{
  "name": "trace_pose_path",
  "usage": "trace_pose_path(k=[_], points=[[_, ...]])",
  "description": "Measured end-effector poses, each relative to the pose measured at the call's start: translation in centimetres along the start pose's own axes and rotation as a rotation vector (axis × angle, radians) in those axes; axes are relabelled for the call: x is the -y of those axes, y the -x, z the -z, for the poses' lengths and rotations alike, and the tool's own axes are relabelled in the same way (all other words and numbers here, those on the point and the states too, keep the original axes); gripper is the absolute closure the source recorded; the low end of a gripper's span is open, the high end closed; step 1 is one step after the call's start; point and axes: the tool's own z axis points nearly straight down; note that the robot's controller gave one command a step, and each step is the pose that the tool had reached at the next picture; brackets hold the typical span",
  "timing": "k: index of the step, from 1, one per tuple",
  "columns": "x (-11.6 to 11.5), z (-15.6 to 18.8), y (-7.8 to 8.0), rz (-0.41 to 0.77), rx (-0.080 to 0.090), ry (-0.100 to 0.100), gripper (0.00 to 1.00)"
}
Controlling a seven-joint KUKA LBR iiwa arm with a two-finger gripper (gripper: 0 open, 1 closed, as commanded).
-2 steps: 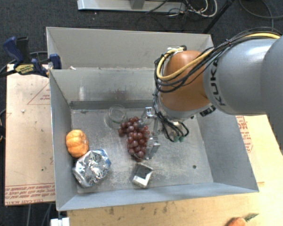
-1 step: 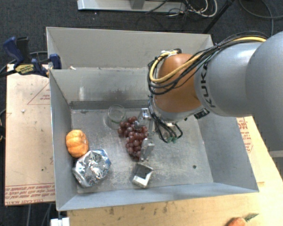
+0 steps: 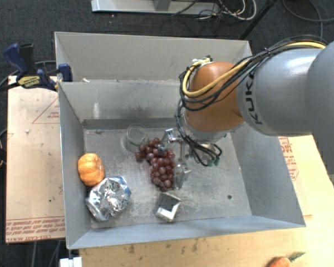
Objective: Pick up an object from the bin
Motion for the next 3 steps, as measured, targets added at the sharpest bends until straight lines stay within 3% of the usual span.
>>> trace_pose_path(k=[1, 2, 3], points=[[-0.2, -1.9, 1.3, 0.129, 0.004, 0.0, 0.0], [0.7, -2.9, 1.0, 0.331, 0.035, -0.005, 1.0], [0.8, -2.9, 1.0, 0.333, 0.037, -0.005, 1.0]])
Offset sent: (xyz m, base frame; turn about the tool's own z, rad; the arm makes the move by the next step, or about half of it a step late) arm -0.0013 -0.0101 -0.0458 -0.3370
